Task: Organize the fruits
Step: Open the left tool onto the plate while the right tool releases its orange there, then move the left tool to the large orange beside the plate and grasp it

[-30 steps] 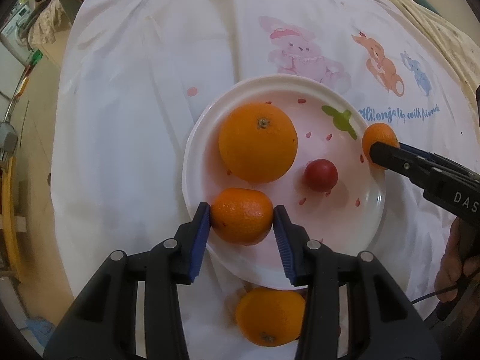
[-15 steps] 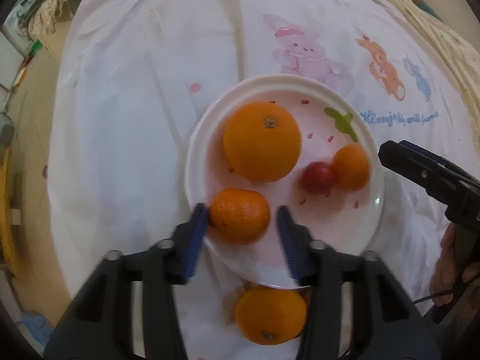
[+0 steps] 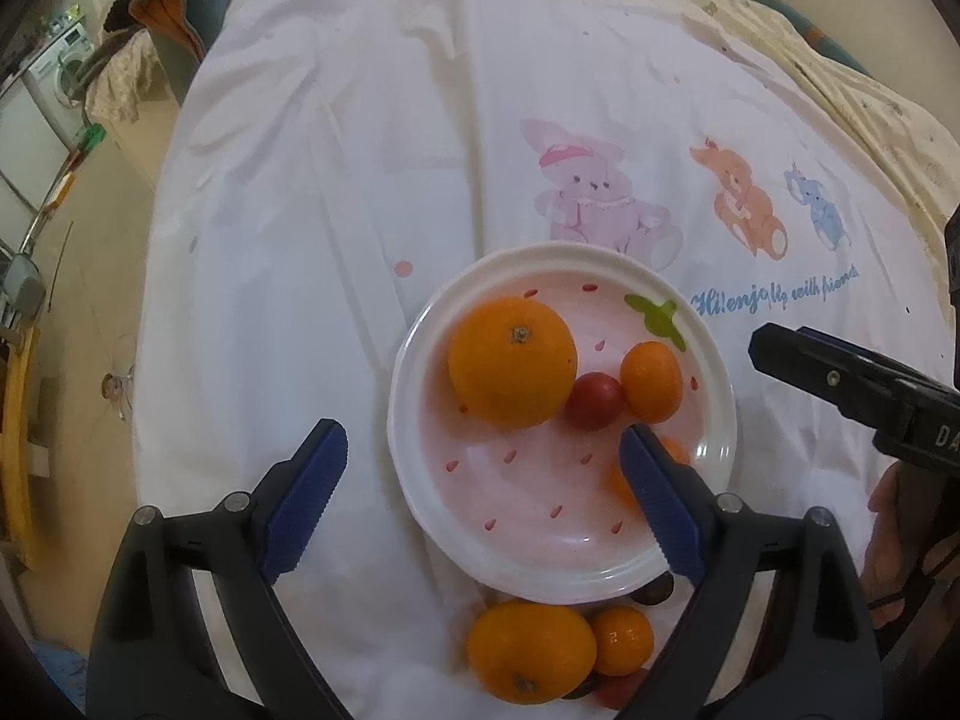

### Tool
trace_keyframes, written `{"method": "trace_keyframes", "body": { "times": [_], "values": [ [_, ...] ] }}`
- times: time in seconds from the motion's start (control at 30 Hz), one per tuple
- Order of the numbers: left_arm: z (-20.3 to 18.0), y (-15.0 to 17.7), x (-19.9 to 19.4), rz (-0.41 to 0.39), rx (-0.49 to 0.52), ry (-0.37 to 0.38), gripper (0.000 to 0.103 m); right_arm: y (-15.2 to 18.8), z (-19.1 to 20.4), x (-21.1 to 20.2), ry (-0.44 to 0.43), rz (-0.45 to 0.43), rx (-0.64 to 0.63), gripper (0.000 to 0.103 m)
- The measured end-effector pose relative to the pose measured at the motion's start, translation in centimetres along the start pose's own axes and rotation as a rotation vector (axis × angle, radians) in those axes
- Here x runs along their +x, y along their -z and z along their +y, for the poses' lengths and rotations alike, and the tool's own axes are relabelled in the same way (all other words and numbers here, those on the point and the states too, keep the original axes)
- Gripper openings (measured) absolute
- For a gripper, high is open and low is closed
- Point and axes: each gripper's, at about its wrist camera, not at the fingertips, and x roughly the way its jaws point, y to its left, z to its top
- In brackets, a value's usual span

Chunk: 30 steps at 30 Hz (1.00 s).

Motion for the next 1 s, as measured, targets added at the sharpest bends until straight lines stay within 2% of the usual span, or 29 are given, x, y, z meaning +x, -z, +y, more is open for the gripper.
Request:
{"method": "trace_keyframes", "body": {
  "times": [0.33, 0.57, 1.0],
  "values": [
    [-0.5, 0.7, -3.9, -0.066, 0.036, 0.002, 0.090, 1.0, 1.7, -4.6, -0.012, -0.047, 0.001, 0.093],
    [0.0, 1.9, -7.6, -0.111, 0.006, 0.034, 0.090, 2.5, 2.6, -7.5, -0.007, -0.074, 0.016, 0.093],
    [1.7, 6.8, -10.0, -0.088, -0.049, 0.059, 0.090, 8.7, 2.6, -10.9, 0.016, -0.107, 0.045, 0.093]
  ]
}}
